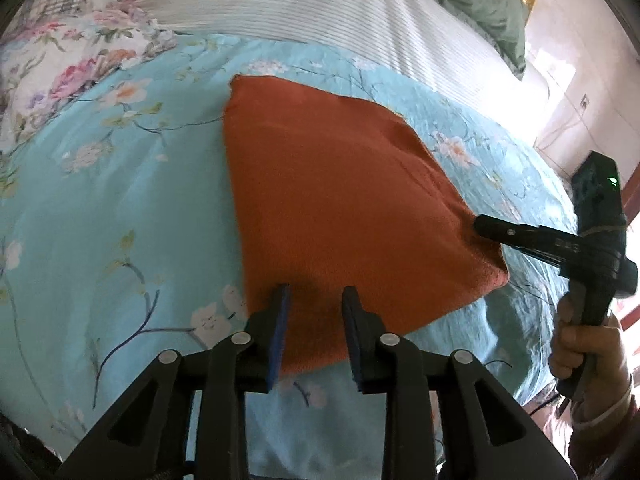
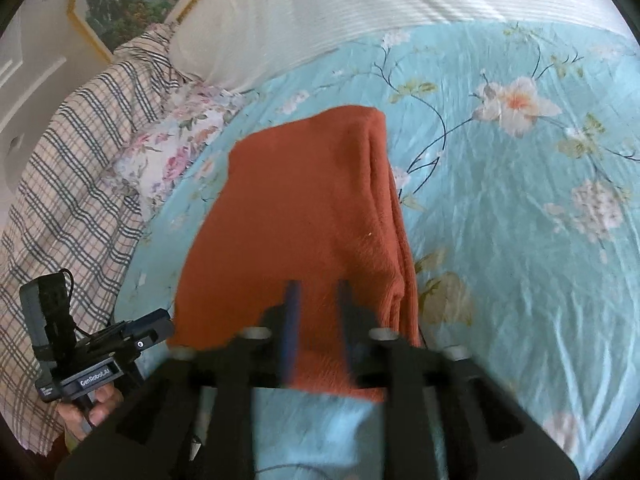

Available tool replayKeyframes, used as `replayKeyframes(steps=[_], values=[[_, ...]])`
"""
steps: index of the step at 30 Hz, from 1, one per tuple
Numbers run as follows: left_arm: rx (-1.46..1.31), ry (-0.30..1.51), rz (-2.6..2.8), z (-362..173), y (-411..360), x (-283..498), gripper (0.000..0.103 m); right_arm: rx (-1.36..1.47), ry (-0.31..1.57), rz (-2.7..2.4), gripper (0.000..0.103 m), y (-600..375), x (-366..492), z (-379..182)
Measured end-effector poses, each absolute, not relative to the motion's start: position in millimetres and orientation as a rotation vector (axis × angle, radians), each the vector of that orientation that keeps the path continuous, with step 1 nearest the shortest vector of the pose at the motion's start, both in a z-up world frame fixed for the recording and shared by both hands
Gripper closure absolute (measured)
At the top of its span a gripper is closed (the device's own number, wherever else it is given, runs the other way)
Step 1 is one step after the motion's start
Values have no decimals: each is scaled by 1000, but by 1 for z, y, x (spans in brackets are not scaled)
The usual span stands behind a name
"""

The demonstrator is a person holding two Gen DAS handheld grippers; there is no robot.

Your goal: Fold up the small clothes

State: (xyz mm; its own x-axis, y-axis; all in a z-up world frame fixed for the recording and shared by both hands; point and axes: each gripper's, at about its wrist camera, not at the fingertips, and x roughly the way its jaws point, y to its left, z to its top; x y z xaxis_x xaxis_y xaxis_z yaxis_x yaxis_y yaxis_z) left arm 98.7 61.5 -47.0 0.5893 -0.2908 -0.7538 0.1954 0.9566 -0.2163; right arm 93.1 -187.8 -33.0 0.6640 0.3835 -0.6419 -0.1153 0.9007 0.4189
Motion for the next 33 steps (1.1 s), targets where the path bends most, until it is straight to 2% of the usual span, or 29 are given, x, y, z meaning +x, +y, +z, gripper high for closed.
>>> replayKeyframes(steps=[3, 12, 20, 28, 29, 30, 31, 33], values=[[-120, 877, -249, -41, 67, 85, 62, 334, 790, 291, 55, -186, 81, -31], [-89, 870, -195, -40, 75, 59, 55, 325, 784, 277, 55, -188, 76, -34], [-122, 876, -198, -40, 83, 77, 53, 378, 816, 259, 55, -218, 159, -33], [-187, 897, -197, -41, 86, 126, 52, 433, 907, 261, 55, -226, 243, -56], [-197, 904, -193, -42, 87, 133, 52, 437, 923, 279, 61, -224, 249, -60], [-199, 907, -191, -44, 86, 137, 52, 452, 933, 307, 75, -222, 254, -63], [-200, 911, -188, -45, 85, 141, 52, 443, 915, 296, 83, -222, 252, -58], [-199, 926, -176, -49, 84, 152, 52, 420, 822, 296, 88, -223, 237, -38]])
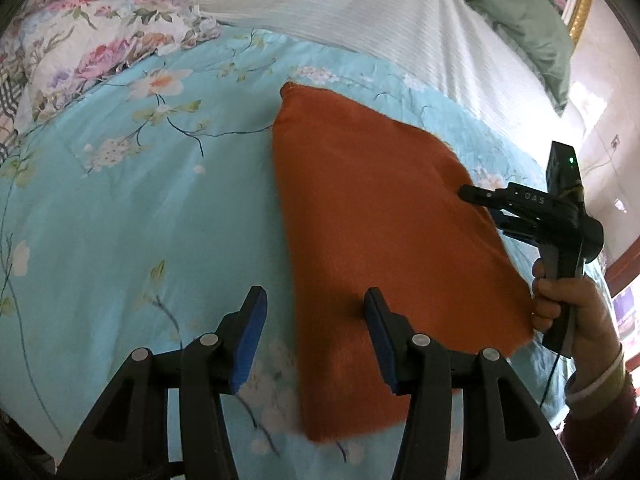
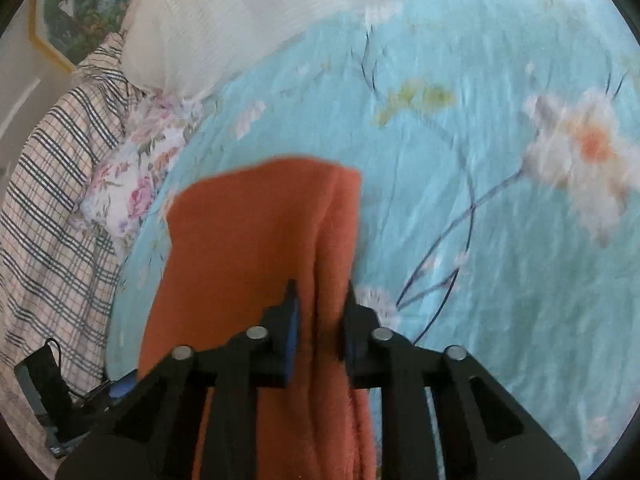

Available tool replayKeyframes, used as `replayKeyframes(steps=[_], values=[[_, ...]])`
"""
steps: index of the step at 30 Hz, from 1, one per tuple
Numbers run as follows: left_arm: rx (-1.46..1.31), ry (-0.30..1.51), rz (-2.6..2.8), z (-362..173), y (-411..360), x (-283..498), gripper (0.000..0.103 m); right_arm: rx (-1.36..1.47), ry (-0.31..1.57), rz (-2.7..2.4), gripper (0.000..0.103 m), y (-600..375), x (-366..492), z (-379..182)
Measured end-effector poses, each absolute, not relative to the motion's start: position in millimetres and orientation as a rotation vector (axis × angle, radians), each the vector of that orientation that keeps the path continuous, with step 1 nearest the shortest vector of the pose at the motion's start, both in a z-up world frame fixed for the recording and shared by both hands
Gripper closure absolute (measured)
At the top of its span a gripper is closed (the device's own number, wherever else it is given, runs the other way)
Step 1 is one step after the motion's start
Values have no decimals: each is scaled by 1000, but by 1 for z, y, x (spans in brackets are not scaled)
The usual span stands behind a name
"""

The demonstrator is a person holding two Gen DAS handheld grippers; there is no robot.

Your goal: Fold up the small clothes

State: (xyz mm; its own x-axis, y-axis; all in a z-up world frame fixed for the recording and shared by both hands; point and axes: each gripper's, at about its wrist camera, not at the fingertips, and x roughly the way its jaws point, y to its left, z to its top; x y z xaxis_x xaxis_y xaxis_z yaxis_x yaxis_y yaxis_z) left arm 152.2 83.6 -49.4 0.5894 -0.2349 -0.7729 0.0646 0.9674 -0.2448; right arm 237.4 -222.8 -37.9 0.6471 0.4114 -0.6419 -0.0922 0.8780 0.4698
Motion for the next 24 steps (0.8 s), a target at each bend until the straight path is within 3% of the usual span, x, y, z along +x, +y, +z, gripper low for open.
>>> replayKeyframes(steps=[3, 7, 9, 11, 16, 20, 24], values=[[-194, 923, -171, -46, 83, 159, 52, 413, 772, 263, 90, -225, 225, -31], [-157, 920, -167, -46, 77, 163, 52, 397, 857, 213, 90, -225, 239, -62], [-146, 940, -163, -53, 74, 169, 50, 415, 860, 201, 89, -229, 241, -65], [-145, 942, -168, -57, 72, 171, 50, 420, 855, 175, 78, -231, 238, -59], [-165, 963, -167, -59, 73, 175, 48, 353, 725, 193, 78, -215, 200, -21], [-162, 959, -163, -61, 71, 175, 48, 264, 853, 209, 78, -196, 208, -48], [-171, 964, -165, -63, 71, 177, 47, 362, 851, 224, 78, -206, 210, -55]])
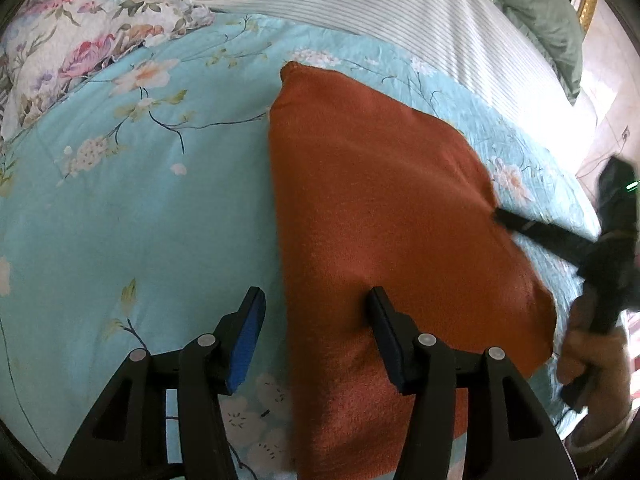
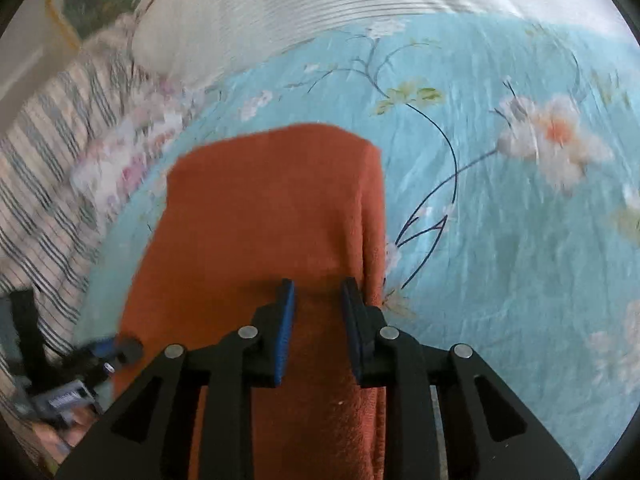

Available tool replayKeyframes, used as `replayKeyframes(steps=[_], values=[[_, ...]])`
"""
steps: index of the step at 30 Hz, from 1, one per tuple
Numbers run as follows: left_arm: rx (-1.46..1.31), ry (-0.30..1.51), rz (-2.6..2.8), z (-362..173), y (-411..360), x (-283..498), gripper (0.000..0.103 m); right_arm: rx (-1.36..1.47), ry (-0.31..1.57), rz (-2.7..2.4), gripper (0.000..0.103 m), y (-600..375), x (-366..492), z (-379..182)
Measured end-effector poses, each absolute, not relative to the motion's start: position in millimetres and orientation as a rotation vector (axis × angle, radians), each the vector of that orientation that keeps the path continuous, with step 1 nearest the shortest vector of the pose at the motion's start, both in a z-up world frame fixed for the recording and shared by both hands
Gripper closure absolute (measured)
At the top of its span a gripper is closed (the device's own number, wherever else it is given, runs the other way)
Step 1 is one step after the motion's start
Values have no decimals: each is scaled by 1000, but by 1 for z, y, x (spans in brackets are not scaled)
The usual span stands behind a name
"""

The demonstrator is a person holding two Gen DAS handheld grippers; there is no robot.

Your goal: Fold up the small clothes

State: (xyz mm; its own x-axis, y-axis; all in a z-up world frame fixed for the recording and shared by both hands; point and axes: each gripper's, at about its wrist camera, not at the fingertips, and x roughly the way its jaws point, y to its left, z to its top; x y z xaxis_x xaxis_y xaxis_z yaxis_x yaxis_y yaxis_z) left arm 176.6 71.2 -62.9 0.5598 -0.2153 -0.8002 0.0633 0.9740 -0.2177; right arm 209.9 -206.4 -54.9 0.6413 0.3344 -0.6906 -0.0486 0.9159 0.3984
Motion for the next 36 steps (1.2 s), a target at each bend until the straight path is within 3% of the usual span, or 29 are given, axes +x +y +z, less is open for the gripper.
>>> replayKeyframes(steps=[4, 8, 13, 16, 18, 20, 21, 22, 36], values=[[-174, 965, -164, -59, 73, 173, 47, 355, 821, 244, 76, -207, 191, -33], [-146, 942, -158, -49, 73, 157, 49, 348, 783, 274, 58, -195, 160, -19], [-150, 939, -162, -43, 75, 134, 49, 322, 777, 317, 55, -176, 117, -12], [-148, 942, -165, -42, 76, 116, 48, 272, 787, 318, 35, -169, 93, -11], [-139, 940, -167, -42, 76, 102, 43, 241, 795, 314, 28, -166, 79, -13], [-132, 944, -164, -43, 75, 91, 30, 205, 809, 297, 23, -163, 64, -16], [-134, 954, -149, -46, 76, 84, 18, 182, 819, 279, 22, -162, 55, -19], [-140, 962, -139, -49, 78, 78, 17, 167, 829, 269, 21, -160, 48, -22], [16, 981, -73, -62, 72, 19, 17, 87, 929, 241, 19, -158, -7, -48]])
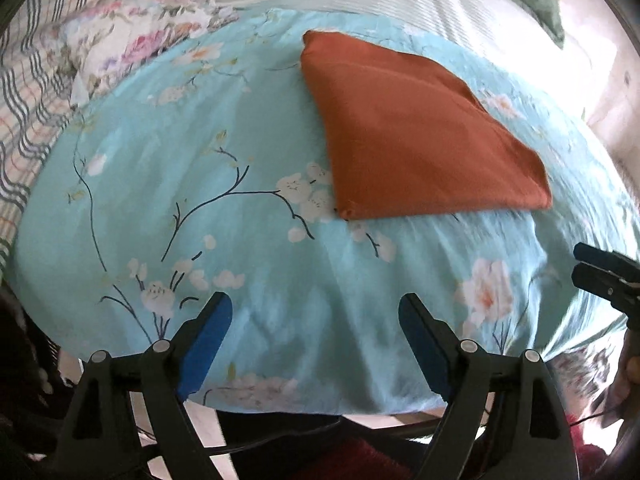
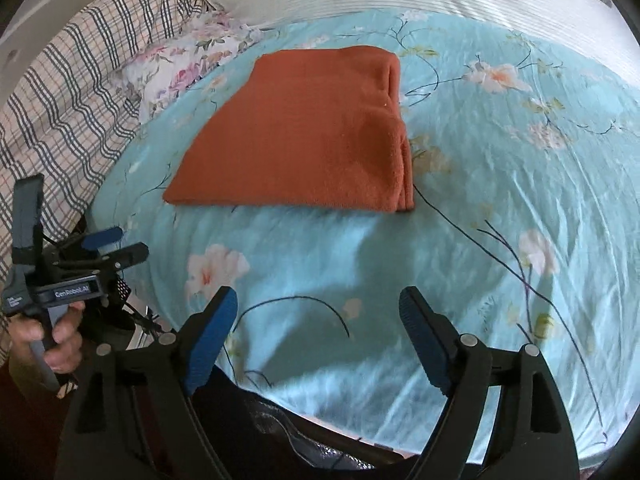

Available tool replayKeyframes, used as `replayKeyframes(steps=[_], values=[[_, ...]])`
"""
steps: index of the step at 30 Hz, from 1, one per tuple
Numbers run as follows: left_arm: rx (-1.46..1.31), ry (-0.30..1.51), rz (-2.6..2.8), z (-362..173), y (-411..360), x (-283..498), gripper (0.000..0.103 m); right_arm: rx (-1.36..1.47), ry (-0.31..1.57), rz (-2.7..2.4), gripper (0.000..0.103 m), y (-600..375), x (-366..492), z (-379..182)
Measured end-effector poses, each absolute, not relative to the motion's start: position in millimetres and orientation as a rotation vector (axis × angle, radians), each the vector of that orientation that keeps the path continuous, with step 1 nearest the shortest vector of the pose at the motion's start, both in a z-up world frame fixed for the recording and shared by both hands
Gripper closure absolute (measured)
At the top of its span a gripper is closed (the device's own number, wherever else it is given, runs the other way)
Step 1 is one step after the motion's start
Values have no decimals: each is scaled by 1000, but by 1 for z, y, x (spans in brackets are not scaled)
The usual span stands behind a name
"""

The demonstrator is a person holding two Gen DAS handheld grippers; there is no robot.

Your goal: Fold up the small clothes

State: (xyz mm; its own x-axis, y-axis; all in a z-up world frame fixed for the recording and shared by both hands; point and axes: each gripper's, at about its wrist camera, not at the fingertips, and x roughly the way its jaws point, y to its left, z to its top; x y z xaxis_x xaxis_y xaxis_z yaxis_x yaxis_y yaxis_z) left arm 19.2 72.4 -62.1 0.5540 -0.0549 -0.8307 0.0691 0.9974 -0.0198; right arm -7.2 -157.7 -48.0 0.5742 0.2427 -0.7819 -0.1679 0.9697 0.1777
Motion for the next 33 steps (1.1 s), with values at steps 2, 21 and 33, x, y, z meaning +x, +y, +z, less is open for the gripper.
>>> replayKeyframes(steps=[2, 21, 33], values=[[51, 963, -70, -54, 67, 13, 17, 81, 917, 247, 14, -159, -10, -39], [274, 898, 28, -11, 58, 5, 15, 47, 898, 295, 1, -158, -5, -20], [261, 941, 3, -34, 46, 18, 15, 38, 936, 304, 1, -152, 6, -37]])
